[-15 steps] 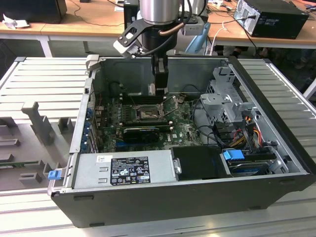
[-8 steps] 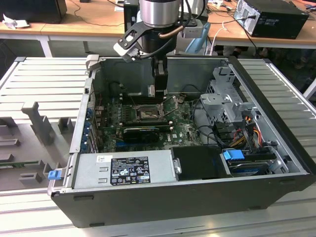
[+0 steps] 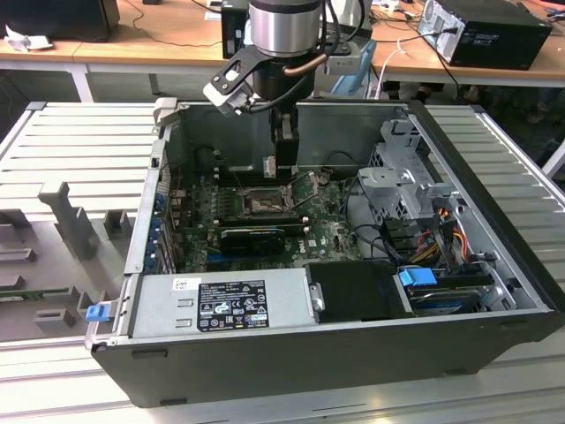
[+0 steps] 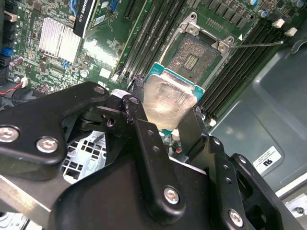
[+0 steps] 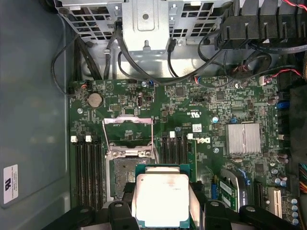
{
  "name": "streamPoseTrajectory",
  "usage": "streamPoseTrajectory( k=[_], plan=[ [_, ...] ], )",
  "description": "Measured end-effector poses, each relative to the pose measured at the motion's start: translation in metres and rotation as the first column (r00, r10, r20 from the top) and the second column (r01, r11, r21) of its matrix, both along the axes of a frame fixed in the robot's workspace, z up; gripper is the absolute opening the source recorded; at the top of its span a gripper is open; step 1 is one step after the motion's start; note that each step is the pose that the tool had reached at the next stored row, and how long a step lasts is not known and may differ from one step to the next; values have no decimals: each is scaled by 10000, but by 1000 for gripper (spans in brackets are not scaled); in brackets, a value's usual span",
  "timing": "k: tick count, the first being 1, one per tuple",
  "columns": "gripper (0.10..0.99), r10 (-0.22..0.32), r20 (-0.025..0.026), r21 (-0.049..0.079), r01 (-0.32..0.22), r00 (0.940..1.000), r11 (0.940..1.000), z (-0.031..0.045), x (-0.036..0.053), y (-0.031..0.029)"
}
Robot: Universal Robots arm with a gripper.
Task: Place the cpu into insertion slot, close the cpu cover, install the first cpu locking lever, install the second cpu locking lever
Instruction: 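Place the cpu into insertion slot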
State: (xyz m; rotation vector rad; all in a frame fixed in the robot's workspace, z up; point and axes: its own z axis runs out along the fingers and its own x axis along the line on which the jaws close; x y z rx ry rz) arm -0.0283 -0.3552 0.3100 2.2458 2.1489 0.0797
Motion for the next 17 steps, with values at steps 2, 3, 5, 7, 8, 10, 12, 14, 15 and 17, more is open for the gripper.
streamPoseTrajectory(
  k=[2,3,5,7,8,10,12,14,15,17],
  plan=[
    [525,16,-13,0,-16,10000,10000,-34,0,0],
    [525,21,-13,0,-21,10000,10000,-42,0,0],
    [525,31,-32,1,-31,10000,10000,-61,0,0],
    [525,37,-49,0,-37,10000,10000,-72,0,0],
    [525,41,-61,0,-41,10000,10000,-82,0,0],
    [525,45,-74,0,-45,10000,10000,-95,0,0],
    [525,50,-89,1,-50,9999,10000,-111,0,0],
    [525,53,-103,1,-53,9999,10000,-126,0,0],
    [525,55,-111,1,-55,9999,10000,-134,0,0],
    [525,58,-130,1,-58,9999,10000,-150,0,0]
  ],
)
